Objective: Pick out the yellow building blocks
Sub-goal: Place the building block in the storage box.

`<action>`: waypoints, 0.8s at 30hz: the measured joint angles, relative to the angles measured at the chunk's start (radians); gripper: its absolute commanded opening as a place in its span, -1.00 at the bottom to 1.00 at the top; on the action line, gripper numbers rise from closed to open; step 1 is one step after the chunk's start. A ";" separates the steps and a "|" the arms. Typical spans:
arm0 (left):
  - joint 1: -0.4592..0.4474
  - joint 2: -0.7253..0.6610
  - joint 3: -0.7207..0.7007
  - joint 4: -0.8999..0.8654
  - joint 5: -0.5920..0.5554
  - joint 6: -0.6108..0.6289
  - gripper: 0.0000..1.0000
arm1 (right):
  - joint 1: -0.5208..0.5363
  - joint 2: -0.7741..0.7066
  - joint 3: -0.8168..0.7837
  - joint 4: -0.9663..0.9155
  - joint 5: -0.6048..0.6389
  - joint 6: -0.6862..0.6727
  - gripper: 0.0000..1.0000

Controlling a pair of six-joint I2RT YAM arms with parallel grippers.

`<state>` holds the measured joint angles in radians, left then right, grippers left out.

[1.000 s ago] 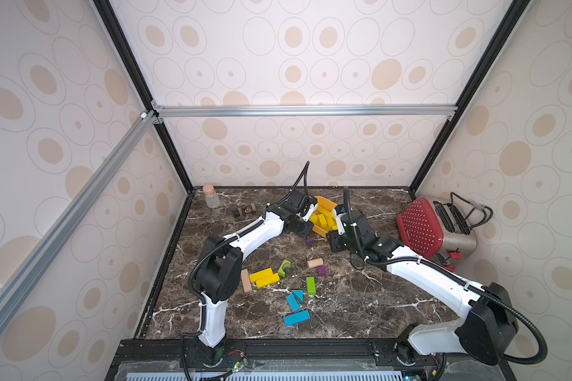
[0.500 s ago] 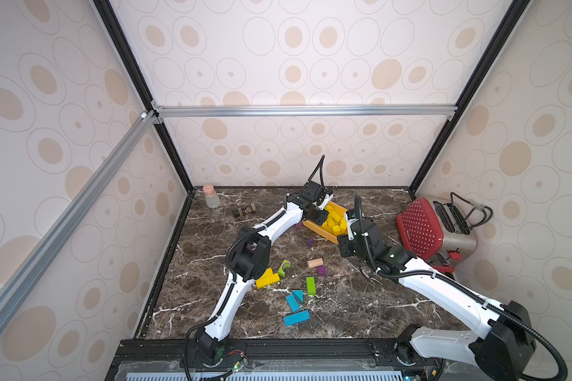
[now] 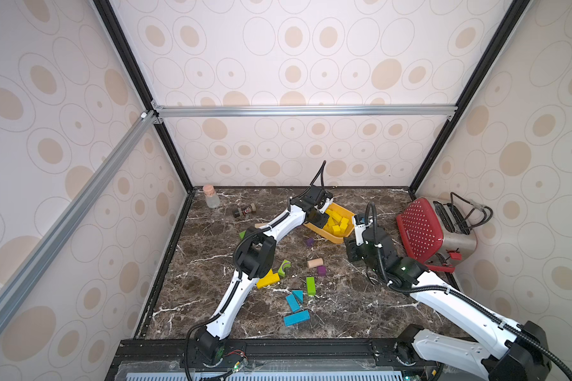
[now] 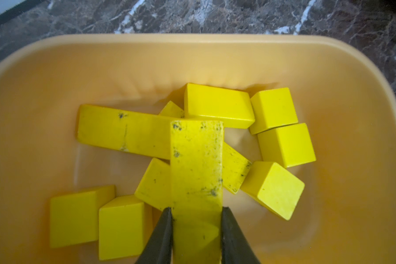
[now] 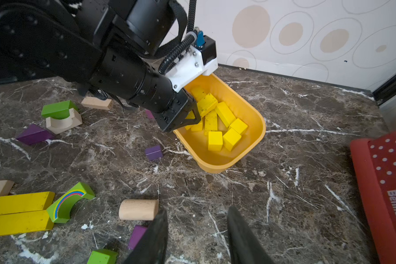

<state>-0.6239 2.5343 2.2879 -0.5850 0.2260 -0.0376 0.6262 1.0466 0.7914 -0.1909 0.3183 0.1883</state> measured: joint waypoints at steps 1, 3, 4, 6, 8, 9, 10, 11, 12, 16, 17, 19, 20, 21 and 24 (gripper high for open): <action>0.000 0.000 0.000 0.000 0.000 0.000 -1.00 | 0.000 -0.007 -0.002 0.000 0.001 -0.003 -0.12; 0.000 0.000 0.000 0.000 0.000 0.000 -1.00 | -0.001 -0.026 -0.009 0.002 0.003 -0.011 -0.12; 0.000 0.000 0.000 0.000 0.000 0.000 -1.00 | -0.003 -0.034 -0.011 0.001 0.004 -0.014 -0.11; 0.000 0.000 -0.006 0.002 0.000 0.000 -1.00 | -0.006 -0.041 -0.011 0.002 0.005 -0.017 -0.11; 0.000 -0.001 -0.018 0.018 -0.005 -0.013 -0.89 | -0.009 -0.042 -0.012 0.004 0.004 -0.019 -0.11; 0.000 -0.003 -0.023 0.030 -0.008 -0.027 -0.73 | -0.009 -0.041 -0.012 0.003 0.004 -0.020 -0.11; -0.001 -0.003 -0.027 0.037 -0.014 -0.039 -0.51 | -0.010 -0.041 -0.012 0.003 0.004 -0.021 -0.11; -0.001 -0.003 -0.027 0.043 -0.017 -0.050 -0.26 | -0.010 -0.041 -0.012 0.003 0.004 -0.021 -0.11; -0.001 -0.003 -0.028 0.048 -0.021 -0.056 -0.04 | -0.010 -0.040 -0.012 0.003 0.004 -0.021 -0.11; -0.001 -0.014 -0.048 0.076 -0.030 -0.079 0.32 | -0.010 -0.038 -0.012 0.004 0.004 -0.022 -0.10; -0.001 -0.023 -0.058 0.077 -0.030 -0.083 0.33 | -0.010 -0.036 -0.012 0.005 0.004 -0.022 -0.10; -0.001 -0.037 -0.068 0.077 -0.028 -0.091 0.33 | -0.010 -0.029 -0.012 0.005 0.003 -0.022 -0.10; -0.001 -0.045 -0.072 0.079 -0.027 -0.097 0.33 | -0.010 -0.023 -0.012 0.005 0.000 -0.022 -0.10; -0.001 -0.054 -0.076 0.083 -0.024 -0.100 0.33 | -0.010 -0.017 -0.012 0.004 -0.003 -0.022 -0.10; -0.001 -0.098 -0.106 0.103 -0.018 -0.113 0.31 | -0.010 0.004 -0.011 0.002 -0.014 -0.021 -0.09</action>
<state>-0.6250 2.4363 2.1815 -0.4816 0.2077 -0.1505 0.6159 1.0508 0.7803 -0.1886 0.3038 0.1669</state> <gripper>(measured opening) 0.660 0.453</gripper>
